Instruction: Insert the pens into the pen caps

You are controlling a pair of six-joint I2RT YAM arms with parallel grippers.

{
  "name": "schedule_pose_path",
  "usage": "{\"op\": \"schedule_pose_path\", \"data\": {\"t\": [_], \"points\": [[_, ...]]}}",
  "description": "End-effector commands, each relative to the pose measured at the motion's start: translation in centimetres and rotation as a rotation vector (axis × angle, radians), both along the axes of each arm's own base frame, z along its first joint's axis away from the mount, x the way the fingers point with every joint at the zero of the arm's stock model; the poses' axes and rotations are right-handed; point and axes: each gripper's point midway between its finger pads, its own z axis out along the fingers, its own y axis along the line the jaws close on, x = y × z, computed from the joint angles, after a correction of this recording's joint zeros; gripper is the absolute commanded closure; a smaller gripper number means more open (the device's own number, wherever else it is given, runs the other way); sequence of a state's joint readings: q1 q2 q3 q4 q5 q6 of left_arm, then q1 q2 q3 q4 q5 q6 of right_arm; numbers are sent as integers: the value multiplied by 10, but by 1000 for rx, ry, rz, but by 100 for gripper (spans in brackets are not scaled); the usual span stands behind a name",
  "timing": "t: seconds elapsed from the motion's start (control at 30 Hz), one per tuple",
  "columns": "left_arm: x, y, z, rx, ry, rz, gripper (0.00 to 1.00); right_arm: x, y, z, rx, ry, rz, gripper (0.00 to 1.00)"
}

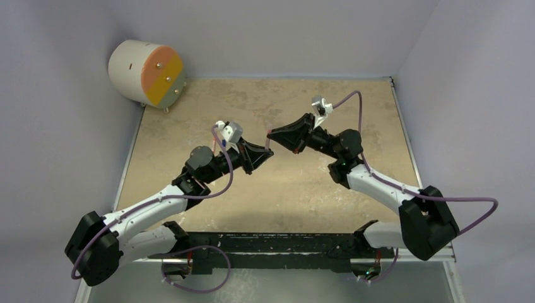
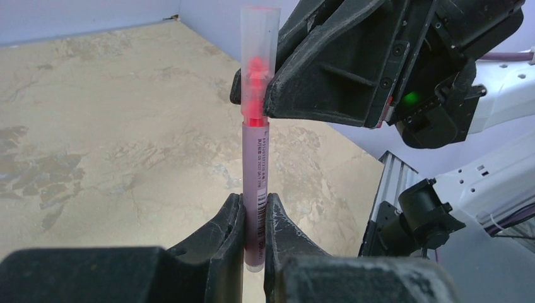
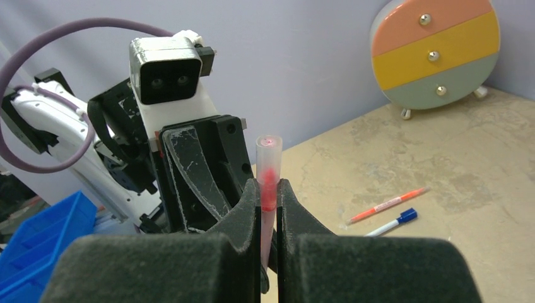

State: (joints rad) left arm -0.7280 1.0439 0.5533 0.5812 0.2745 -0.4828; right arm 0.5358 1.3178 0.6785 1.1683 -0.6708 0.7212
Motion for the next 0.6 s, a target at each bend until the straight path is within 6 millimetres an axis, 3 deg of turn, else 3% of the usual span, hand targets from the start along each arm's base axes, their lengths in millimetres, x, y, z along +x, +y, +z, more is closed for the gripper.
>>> {"op": "schedule_pose_path", "data": {"t": [0.0,0.3,0.57], "points": [[-9,5,81,-91,-300,-23,100,-7,-4,5,-64,-95,-18,100],[-15,2,82,3,-447,-56,100,-9,-11,62,-89,-255,-73,100],[-15,3,89,-16,-508,-41,100,-8,-11,75,-72,-272,-76,100]]}}
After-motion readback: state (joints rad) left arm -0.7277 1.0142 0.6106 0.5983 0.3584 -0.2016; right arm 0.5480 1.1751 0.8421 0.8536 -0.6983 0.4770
